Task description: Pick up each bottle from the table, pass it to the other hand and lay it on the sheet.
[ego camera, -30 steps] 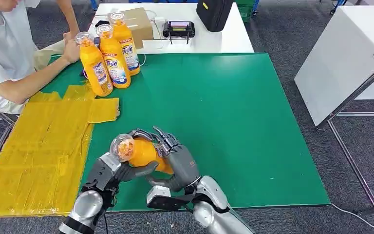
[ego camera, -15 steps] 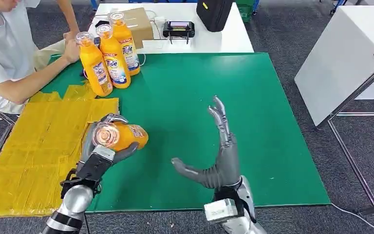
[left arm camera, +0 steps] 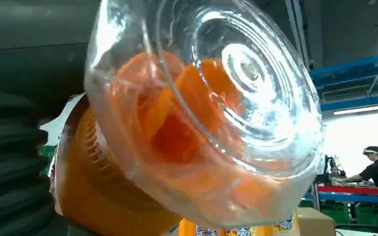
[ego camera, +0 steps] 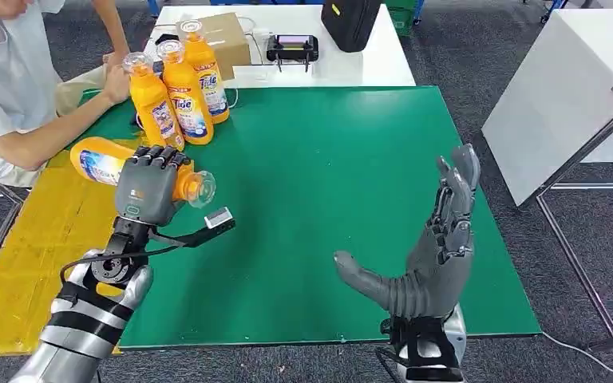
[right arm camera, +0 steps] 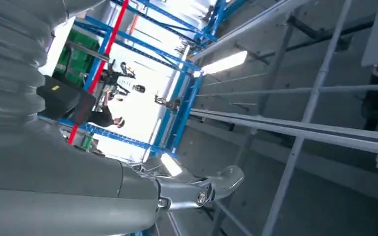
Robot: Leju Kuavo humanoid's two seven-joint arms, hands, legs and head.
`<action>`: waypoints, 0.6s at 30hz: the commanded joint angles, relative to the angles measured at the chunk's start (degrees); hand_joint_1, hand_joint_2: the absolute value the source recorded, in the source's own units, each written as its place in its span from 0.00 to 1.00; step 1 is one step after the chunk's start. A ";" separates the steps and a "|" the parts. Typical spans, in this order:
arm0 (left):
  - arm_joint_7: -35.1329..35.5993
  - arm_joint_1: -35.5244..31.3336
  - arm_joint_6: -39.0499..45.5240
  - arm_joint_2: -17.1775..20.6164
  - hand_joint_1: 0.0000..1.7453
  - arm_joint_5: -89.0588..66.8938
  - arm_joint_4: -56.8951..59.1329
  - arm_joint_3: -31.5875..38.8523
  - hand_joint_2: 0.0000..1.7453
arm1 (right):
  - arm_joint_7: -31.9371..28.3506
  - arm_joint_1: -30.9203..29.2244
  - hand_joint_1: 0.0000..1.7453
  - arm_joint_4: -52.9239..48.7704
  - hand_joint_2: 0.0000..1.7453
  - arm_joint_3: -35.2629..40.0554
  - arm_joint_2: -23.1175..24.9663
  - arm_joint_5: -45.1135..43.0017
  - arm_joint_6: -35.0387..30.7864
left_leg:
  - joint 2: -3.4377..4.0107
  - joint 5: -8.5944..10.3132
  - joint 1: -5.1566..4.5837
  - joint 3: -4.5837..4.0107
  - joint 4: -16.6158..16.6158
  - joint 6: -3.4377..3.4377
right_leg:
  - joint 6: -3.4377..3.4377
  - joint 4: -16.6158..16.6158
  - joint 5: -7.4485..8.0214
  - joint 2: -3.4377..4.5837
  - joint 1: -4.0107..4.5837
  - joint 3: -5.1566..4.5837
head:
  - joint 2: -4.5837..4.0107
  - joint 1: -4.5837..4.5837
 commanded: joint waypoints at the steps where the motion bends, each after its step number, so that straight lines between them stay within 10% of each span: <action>1: 8.56 -10.42 -10.78 6.50 1.00 0.16 11.64 -13.06 1.00 | -0.79 -1.12 0.00 -0.56 1.00 -1.36 -1.14 -0.94 -0.19 | -0.11 -0.06 0.08 0.12 0.04 -0.06 | -0.06 0.00 -0.07 0.14 0.04 0.16 | 0.00 -0.02; 8: 11.06 -21.98 -16.32 0.79 1.00 1.03 51.48 -19.62 1.00 | 1.10 -4.94 0.00 0.44 1.00 -0.71 -0.48 -1.70 2.12 | -0.26 0.04 0.05 0.29 -0.05 -0.06 | -0.10 -0.04 -0.04 0.09 0.00 0.34 | 0.00 0.00; 18: 6.27 -18.64 -18.81 -1.04 1.00 6.54 58.27 -9.48 1.00 | 1.10 -5.63 0.00 2.42 1.00 -0.12 -1.11 -2.48 1.29 | 0.09 0.01 0.06 0.27 -0.04 -0.04 | -0.15 -0.05 0.04 0.22 0.03 0.30 | 0.00 0.00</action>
